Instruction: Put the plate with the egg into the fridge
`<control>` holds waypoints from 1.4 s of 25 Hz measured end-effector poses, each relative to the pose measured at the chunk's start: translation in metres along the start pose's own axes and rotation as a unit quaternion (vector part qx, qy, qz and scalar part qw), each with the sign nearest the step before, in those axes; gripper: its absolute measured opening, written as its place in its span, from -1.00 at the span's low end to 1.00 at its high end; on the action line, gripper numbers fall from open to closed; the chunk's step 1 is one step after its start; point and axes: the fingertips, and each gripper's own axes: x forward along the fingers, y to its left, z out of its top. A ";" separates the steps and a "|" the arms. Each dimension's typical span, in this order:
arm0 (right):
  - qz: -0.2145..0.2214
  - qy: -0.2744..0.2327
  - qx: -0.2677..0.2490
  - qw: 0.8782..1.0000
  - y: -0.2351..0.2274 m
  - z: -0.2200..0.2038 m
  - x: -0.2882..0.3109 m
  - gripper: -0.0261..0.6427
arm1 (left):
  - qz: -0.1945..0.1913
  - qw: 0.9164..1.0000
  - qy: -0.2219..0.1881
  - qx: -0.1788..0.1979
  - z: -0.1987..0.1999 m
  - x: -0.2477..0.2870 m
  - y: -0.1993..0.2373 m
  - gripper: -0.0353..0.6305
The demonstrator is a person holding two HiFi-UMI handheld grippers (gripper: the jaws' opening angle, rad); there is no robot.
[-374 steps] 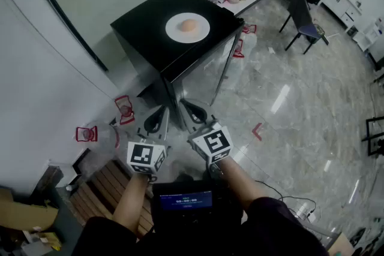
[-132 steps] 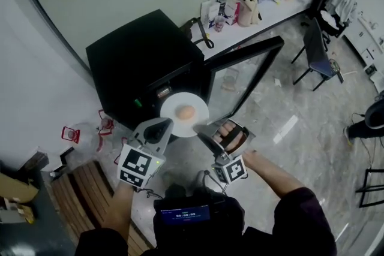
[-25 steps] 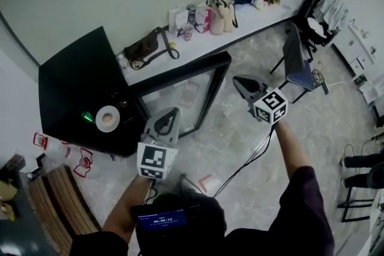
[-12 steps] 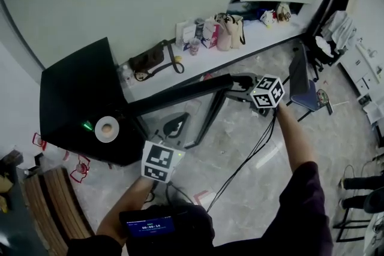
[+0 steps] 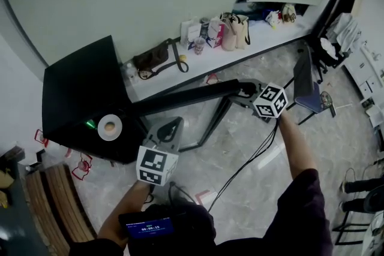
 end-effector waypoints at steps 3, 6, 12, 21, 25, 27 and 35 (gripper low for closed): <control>-0.034 -0.014 0.011 0.999 0.019 -0.007 -0.015 -0.28 | -0.002 1.000 -0.002 0.003 -0.004 -0.015 -0.002 -0.87; -0.076 -0.029 0.034 0.996 0.047 -0.014 -0.036 -0.28 | -0.006 1.000 -0.007 0.000 -0.006 -0.032 -0.004 -0.87; -0.160 -0.046 0.079 0.983 0.127 -0.027 -0.078 -0.29 | -0.041 0.999 -0.019 0.000 -0.012 -0.074 -0.017 -0.87; -0.223 -0.052 0.129 0.965 0.265 -0.026 -0.094 -0.29 | -0.117 0.992 -0.041 0.008 -0.011 -0.135 -0.051 -0.87; -0.189 -0.032 0.096 0.977 0.314 -0.018 -0.103 -0.29 | -0.140 0.989 -0.049 0.014 -0.006 -0.156 -0.063 -0.87; -0.169 -0.043 0.089 0.981 0.333 -0.005 -0.123 -0.29 | -0.145 0.988 -0.054 0.018 -0.002 -0.166 -0.064 -0.87; -0.086 -0.037 0.045 0.995 0.352 0.025 -0.129 -0.29 | -0.156 0.987 -0.038 0.006 0.006 -0.188 -0.073 -0.87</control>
